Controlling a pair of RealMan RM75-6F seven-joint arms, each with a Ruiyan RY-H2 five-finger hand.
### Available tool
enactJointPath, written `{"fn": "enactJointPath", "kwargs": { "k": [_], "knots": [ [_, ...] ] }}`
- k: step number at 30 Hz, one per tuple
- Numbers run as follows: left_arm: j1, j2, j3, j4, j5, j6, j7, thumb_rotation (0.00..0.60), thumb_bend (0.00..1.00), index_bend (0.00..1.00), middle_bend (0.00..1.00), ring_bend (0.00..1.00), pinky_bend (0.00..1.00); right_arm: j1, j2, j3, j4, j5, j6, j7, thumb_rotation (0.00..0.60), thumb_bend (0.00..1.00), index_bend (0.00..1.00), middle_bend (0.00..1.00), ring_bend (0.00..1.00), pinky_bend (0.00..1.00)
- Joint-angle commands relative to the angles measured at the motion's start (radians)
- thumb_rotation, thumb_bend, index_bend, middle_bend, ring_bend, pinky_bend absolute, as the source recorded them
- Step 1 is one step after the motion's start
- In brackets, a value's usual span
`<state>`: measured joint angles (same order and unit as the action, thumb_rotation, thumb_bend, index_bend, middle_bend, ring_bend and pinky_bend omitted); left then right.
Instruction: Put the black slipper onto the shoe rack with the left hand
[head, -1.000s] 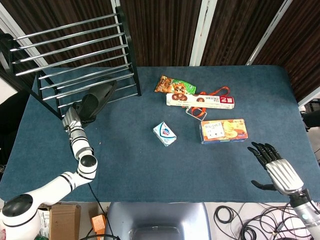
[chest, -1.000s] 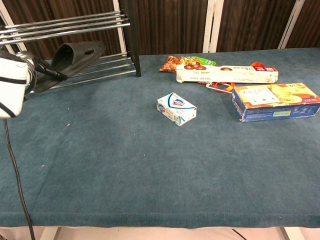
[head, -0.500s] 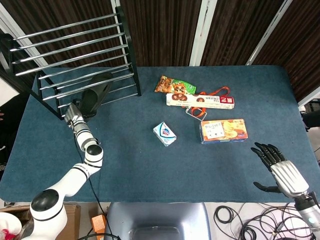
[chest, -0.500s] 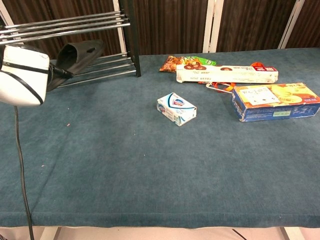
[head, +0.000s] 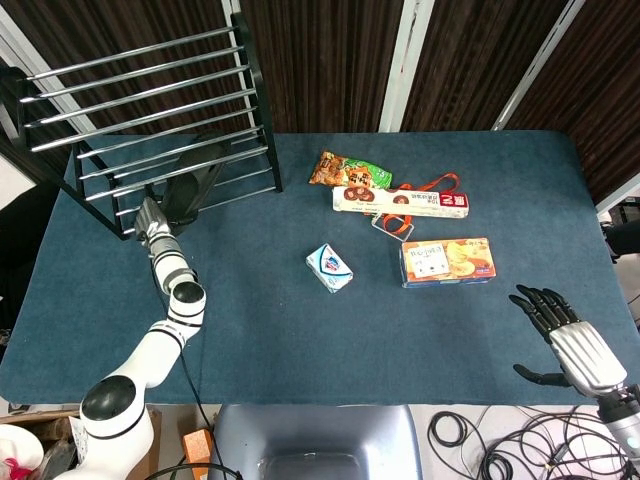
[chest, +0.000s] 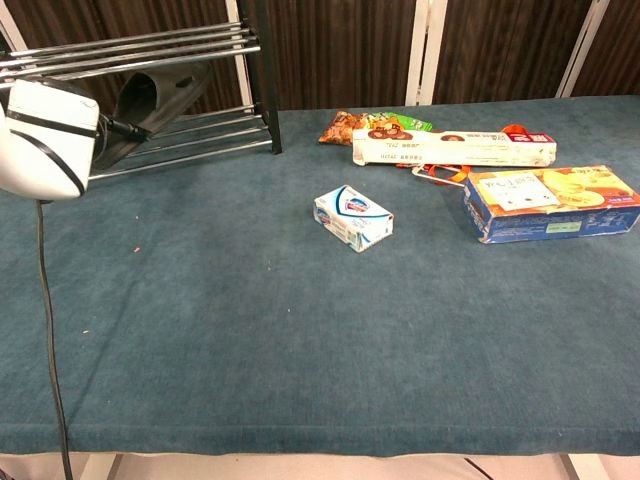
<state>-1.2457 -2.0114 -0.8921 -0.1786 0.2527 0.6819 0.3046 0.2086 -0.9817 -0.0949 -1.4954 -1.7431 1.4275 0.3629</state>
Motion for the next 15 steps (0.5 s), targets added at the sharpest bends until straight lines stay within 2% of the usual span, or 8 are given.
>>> {"fn": "enactJointPath", "kwargs": {
  "k": [1,4,5,9,15],
  "knots": [
    [-0.002,-0.003,0.006,0.015,0.027,0.008,-0.008,0.560,0.33,0.00,0.29,0.36,0.53,0.000,0.001,-0.001,-0.002,0.001,-0.002,0.000,0.600,0.11,0.00,0.00,0.00,0.00],
    [0.004,-0.007,0.024,0.027,0.065,0.010,-0.007,0.432,0.33,0.00,0.24,0.29,0.42,-0.001,0.003,-0.003,-0.005,-0.004,-0.002,0.000,0.600,0.10,0.00,0.00,0.00,0.00],
    [0.008,-0.008,0.024,0.031,0.073,0.007,-0.007,0.415,0.33,0.00,0.22,0.27,0.40,-0.001,0.004,-0.004,-0.005,-0.006,-0.001,-0.001,0.600,0.11,0.00,0.00,0.00,0.00],
    [0.020,-0.007,0.031,0.044,0.103,-0.017,-0.019,0.398,0.32,0.00,0.19,0.21,0.32,-0.003,0.006,-0.006,-0.007,-0.011,0.001,0.000,0.600,0.10,0.00,0.00,0.00,0.00],
    [0.043,-0.015,0.024,0.066,0.121,-0.069,-0.007,0.399,0.32,0.00,0.19,0.18,0.30,-0.006,0.009,-0.005,-0.005,-0.009,0.007,0.007,0.600,0.11,0.00,0.00,0.00,0.00]
  ]
}}
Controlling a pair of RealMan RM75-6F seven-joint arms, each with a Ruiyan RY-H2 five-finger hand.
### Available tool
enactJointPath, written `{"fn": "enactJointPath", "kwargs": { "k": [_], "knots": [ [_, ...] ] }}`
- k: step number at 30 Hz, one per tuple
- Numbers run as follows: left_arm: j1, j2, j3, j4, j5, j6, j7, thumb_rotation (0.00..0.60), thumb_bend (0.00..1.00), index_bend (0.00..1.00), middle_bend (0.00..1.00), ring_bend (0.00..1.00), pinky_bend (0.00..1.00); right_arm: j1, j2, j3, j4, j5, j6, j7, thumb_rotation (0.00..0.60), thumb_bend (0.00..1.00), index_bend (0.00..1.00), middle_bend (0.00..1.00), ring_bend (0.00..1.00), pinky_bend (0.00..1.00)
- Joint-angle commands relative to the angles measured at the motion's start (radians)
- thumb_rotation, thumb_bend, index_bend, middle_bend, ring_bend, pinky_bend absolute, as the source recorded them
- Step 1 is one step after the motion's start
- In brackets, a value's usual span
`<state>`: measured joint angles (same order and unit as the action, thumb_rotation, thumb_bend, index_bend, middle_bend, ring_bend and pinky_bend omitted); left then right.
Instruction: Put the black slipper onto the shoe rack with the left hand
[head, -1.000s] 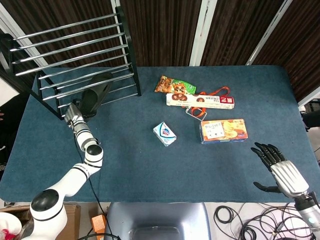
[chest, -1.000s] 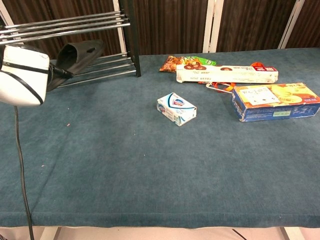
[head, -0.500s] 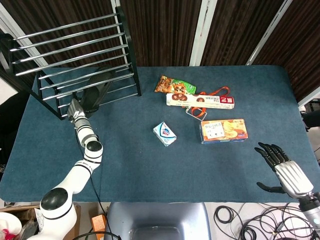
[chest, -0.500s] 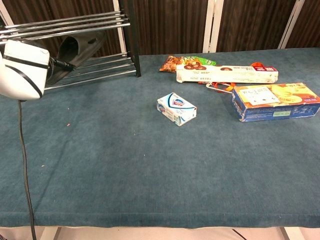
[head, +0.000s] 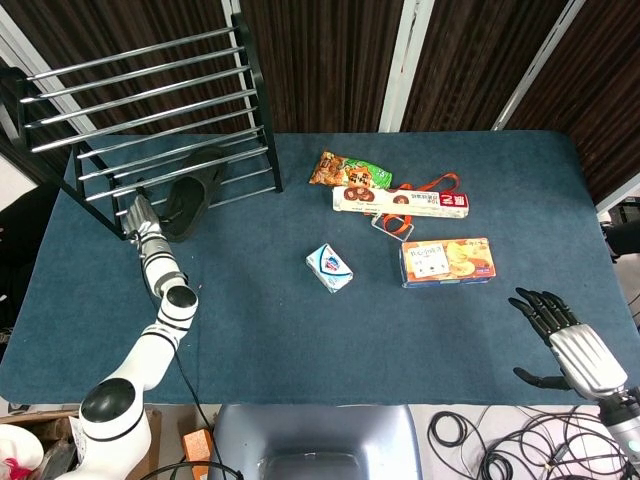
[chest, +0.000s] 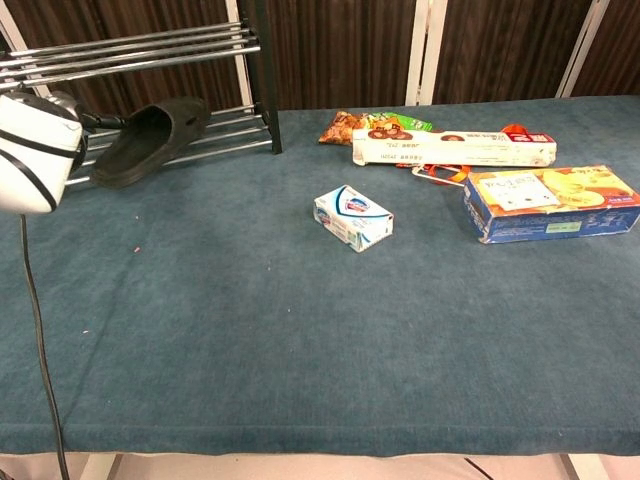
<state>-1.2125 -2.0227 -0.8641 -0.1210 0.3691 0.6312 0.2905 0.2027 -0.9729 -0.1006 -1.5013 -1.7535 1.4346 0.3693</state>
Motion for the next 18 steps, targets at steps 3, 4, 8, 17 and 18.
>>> {"fn": "enactJointPath", "kwargs": {
  "k": [3,4,8,17,18],
  "knots": [
    [0.014,-0.004,-0.015,0.009,0.006,-0.038,0.008,0.400,0.32,0.00,0.18,0.17,0.30,0.001,0.001,0.001,0.001,0.004,-0.004,0.000,0.600,0.11,0.00,0.00,0.00,0.00],
    [0.012,-0.004,-0.016,0.007,0.009,-0.040,0.002,0.403,0.32,0.00,0.18,0.17,0.30,0.001,0.001,0.001,0.000,0.005,-0.007,-0.001,0.600,0.11,0.00,0.00,0.00,0.00],
    [0.004,-0.001,0.001,-0.006,0.050,-0.032,-0.033,0.406,0.32,0.00,0.18,0.17,0.30,0.002,0.000,0.002,-0.003,0.010,-0.014,-0.010,0.600,0.11,0.00,0.00,0.00,0.00],
    [0.013,0.009,0.071,-0.062,0.158,-0.001,-0.093,0.465,0.38,0.00,0.19,0.18,0.30,0.002,-0.002,0.002,-0.011,0.012,-0.024,-0.026,0.600,0.11,0.00,0.00,0.00,0.00],
    [0.026,0.015,0.100,-0.090,0.194,0.010,-0.095,0.478,0.41,0.00,0.20,0.19,0.30,0.003,-0.003,0.000,-0.013,0.010,-0.026,-0.031,0.600,0.11,0.00,0.00,0.00,0.00]
  ]
}}
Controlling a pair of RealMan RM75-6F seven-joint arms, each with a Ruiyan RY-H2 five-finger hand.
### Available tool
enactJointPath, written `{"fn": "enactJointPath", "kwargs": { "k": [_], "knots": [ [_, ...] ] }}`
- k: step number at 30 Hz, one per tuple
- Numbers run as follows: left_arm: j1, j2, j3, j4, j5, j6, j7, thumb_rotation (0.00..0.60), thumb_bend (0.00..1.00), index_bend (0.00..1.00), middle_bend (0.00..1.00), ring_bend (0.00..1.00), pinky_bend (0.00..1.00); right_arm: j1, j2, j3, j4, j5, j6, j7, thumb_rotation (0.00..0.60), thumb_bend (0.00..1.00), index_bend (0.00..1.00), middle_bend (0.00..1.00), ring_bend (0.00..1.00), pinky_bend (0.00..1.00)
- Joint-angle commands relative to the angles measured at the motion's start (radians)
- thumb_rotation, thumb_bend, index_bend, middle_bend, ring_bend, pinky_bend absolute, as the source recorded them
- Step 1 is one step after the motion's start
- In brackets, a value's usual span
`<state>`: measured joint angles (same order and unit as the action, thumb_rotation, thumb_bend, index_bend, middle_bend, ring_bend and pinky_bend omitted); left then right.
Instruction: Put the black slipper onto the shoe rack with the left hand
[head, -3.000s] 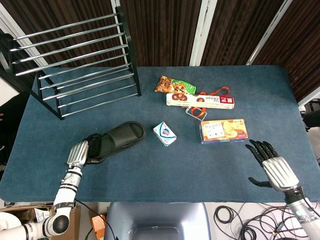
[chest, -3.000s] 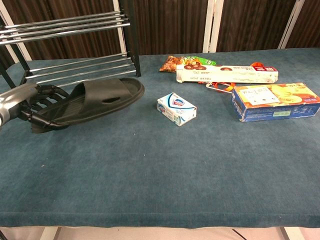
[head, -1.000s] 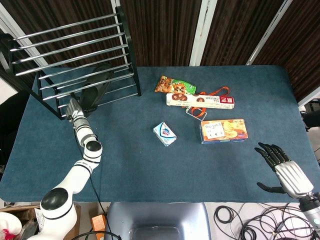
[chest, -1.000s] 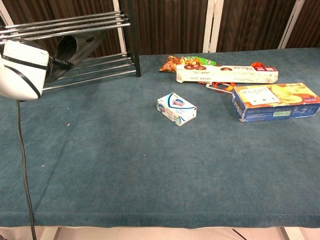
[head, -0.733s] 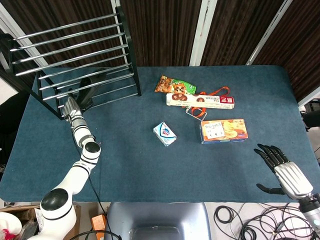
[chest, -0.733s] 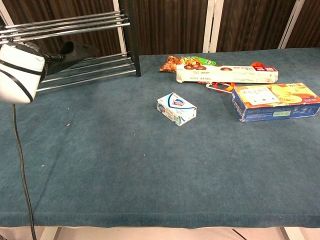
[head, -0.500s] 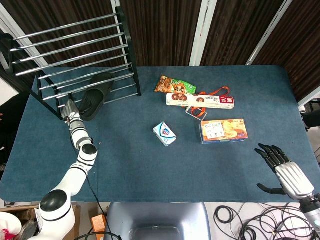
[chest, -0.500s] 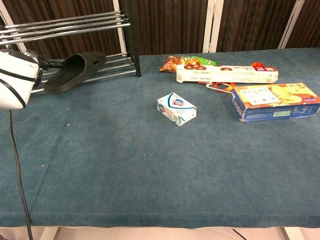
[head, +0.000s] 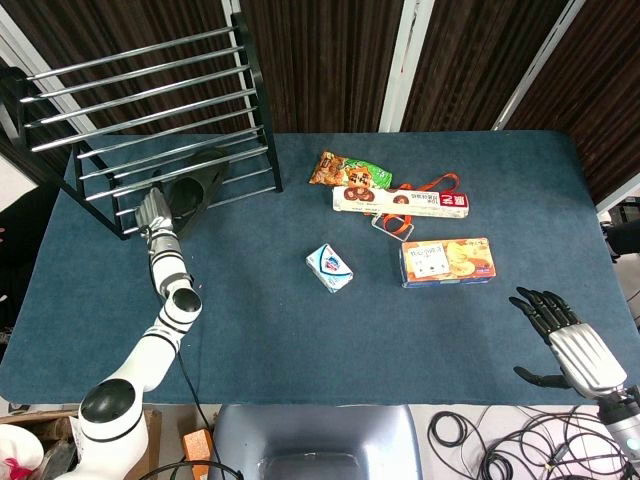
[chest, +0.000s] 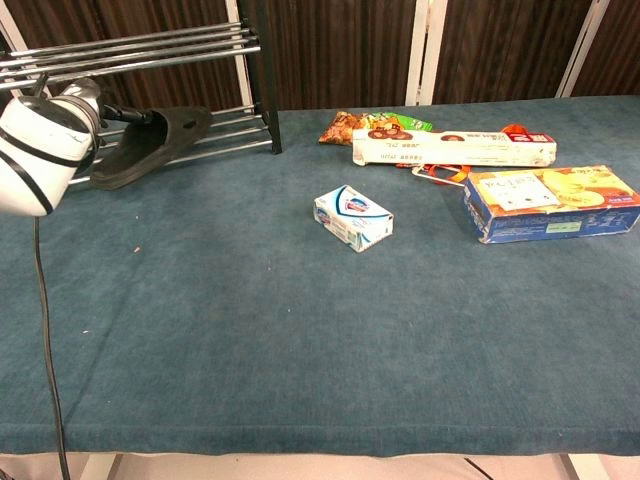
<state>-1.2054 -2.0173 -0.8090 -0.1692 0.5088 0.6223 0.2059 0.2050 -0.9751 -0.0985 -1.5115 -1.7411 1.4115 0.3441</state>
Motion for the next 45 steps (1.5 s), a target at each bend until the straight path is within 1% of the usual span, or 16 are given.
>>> {"fn": "enactJointPath", "kwargs": {
  "k": [1,2,3,5,8,10,11,13,14,18,21,25,30,36,41,45],
  "knots": [
    [0.046,0.020,0.088,-0.083,0.104,0.045,-0.011,0.484,0.42,0.00,0.22,0.21,0.30,0.000,-0.001,-0.003,-0.004,-0.005,-0.002,-0.010,0.600,0.10,0.00,0.00,0.00,0.00],
    [0.077,0.034,0.113,-0.132,0.136,0.076,-0.026,0.486,0.43,0.00,0.23,0.22,0.30,-0.001,-0.001,-0.003,-0.006,-0.006,0.000,-0.013,0.600,0.11,0.00,0.00,0.00,0.00],
    [0.126,0.058,0.143,-0.211,0.174,0.125,-0.039,0.492,0.44,0.00,0.24,0.22,0.31,-0.002,-0.001,-0.003,-0.007,-0.008,0.002,-0.015,0.600,0.10,0.00,0.00,0.00,0.00],
    [0.213,0.110,0.187,-0.357,0.216,0.197,-0.033,0.498,0.47,0.00,0.24,0.23,0.33,-0.003,-0.002,-0.004,-0.009,-0.012,0.004,-0.021,0.600,0.10,0.00,0.00,0.00,0.00],
    [0.373,0.242,0.244,-0.683,0.235,0.310,0.027,0.495,0.53,0.00,0.24,0.23,0.34,-0.004,-0.003,-0.007,-0.013,-0.020,0.003,-0.036,0.600,0.11,0.00,0.00,0.00,0.00],
    [0.454,0.330,0.279,-0.875,0.232,0.366,0.078,0.496,0.58,0.00,0.24,0.23,0.34,-0.006,-0.003,-0.008,-0.015,-0.019,0.005,-0.040,0.600,0.11,0.00,0.00,0.00,0.00],
    [0.484,0.364,0.295,-0.945,0.233,0.388,0.097,0.498,0.59,0.00,0.24,0.23,0.34,-0.007,-0.003,-0.008,-0.016,-0.019,0.006,-0.040,0.600,0.11,0.00,0.00,0.00,0.00],
    [0.540,0.431,0.334,-1.072,0.232,0.428,0.139,0.500,0.62,0.00,0.25,0.23,0.35,-0.009,-0.003,-0.007,-0.015,-0.018,0.010,-0.039,0.600,0.11,0.00,0.00,0.00,0.00],
    [0.561,0.455,0.348,-1.115,0.227,0.442,0.154,0.500,0.63,0.00,0.25,0.24,0.35,-0.010,-0.003,-0.007,-0.015,-0.019,0.012,-0.040,0.600,0.10,0.00,0.00,0.00,0.00],
    [0.626,0.530,0.398,-1.238,0.201,0.468,0.178,0.499,0.64,0.00,0.25,0.23,0.35,-0.009,-0.005,-0.006,-0.015,-0.018,0.010,-0.044,0.600,0.11,0.00,0.00,0.00,0.00],
    [0.649,0.554,0.423,-1.262,0.211,0.476,0.166,0.508,0.65,0.00,0.24,0.22,0.35,-0.007,-0.006,-0.008,-0.019,-0.022,0.002,-0.051,0.600,0.10,0.00,0.00,0.00,0.00],
    [0.664,0.567,0.443,-1.249,0.190,0.464,0.154,0.515,0.65,0.00,0.23,0.20,0.35,-0.007,-0.008,-0.010,-0.022,-0.023,0.000,-0.059,0.600,0.11,0.00,0.00,0.00,0.00],
    [0.650,0.554,0.424,-1.189,0.136,0.401,0.107,0.512,0.65,0.00,0.22,0.20,0.35,-0.007,-0.011,-0.008,-0.025,-0.020,-0.002,-0.067,0.600,0.11,0.00,0.00,0.00,0.00],
    [0.614,0.518,0.416,-1.124,0.121,0.315,0.050,0.513,0.65,0.00,0.22,0.20,0.35,-0.003,-0.015,-0.006,-0.030,-0.017,-0.013,-0.080,0.600,0.10,0.00,0.00,0.00,0.00],
    [0.569,0.473,0.424,-1.074,0.120,0.276,0.050,0.525,0.65,0.00,0.22,0.20,0.35,0.000,-0.017,-0.005,-0.035,-0.016,-0.019,-0.088,0.600,0.11,0.00,0.00,0.00,0.00],
    [0.531,0.437,0.415,-1.021,0.094,0.255,0.055,0.526,0.66,0.00,0.21,0.19,0.35,-0.001,-0.016,-0.006,-0.035,-0.017,-0.016,-0.088,0.600,0.11,0.00,0.00,0.00,0.00]
  ]
}}
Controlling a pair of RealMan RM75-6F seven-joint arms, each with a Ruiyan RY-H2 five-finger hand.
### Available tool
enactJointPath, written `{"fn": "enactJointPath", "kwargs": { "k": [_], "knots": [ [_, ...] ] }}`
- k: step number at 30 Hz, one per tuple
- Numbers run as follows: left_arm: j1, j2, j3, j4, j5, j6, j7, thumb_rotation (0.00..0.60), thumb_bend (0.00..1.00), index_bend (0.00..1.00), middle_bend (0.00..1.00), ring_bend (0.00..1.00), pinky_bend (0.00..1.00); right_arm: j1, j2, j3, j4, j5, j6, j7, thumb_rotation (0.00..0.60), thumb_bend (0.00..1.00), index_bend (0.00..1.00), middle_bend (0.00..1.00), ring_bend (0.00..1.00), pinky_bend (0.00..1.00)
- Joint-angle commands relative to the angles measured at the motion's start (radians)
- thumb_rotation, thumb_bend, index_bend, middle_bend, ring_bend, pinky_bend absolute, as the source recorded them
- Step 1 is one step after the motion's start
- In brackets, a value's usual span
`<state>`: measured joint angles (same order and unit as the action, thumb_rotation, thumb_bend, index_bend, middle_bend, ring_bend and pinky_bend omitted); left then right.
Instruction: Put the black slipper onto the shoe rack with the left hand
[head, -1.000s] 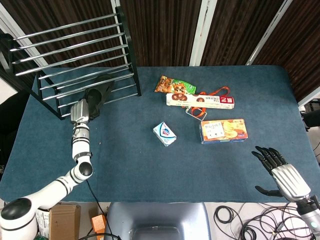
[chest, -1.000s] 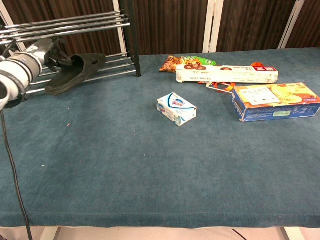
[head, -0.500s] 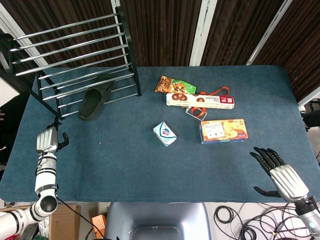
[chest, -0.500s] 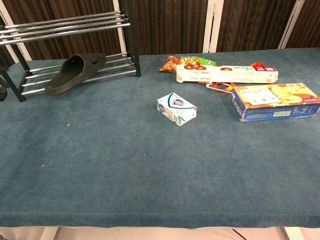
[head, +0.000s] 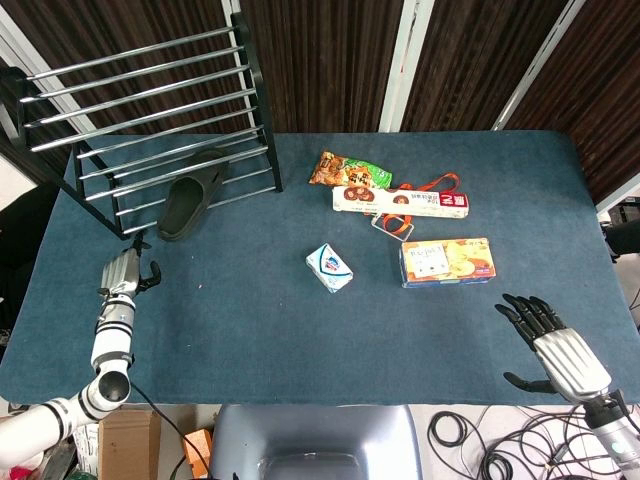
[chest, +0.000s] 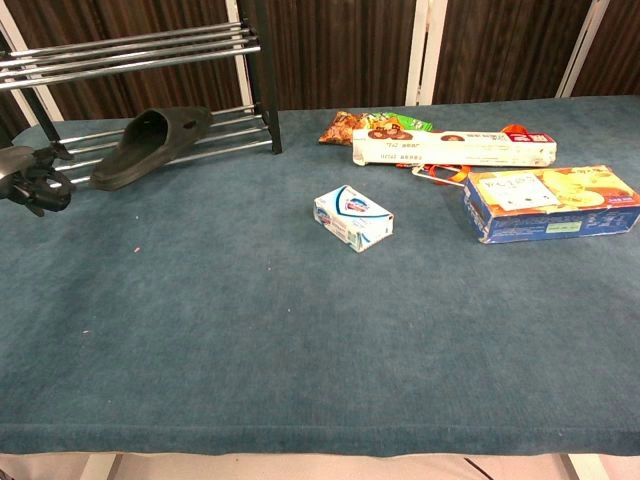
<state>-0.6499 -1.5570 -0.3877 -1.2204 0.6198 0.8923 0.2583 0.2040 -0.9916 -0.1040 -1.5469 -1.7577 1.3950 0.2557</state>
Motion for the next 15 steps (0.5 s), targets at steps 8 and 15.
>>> {"fn": "enactJointPath", "kwargs": {
  "k": [8,15],
  "knots": [
    [-0.075,-0.051,-0.037,0.109,-0.102,-0.049,0.016,0.536,0.66,0.00,0.21,0.19,0.34,-0.007,0.005,-0.003,0.003,-0.010,0.019,0.008,0.600,0.11,0.00,0.00,0.00,0.00],
    [-0.095,-0.060,-0.037,0.135,-0.139,-0.079,0.016,0.533,0.66,0.00,0.21,0.19,0.34,-0.010,0.004,-0.004,0.004,-0.014,0.026,0.006,0.600,0.11,0.00,0.00,0.00,0.00]
  ]
}}
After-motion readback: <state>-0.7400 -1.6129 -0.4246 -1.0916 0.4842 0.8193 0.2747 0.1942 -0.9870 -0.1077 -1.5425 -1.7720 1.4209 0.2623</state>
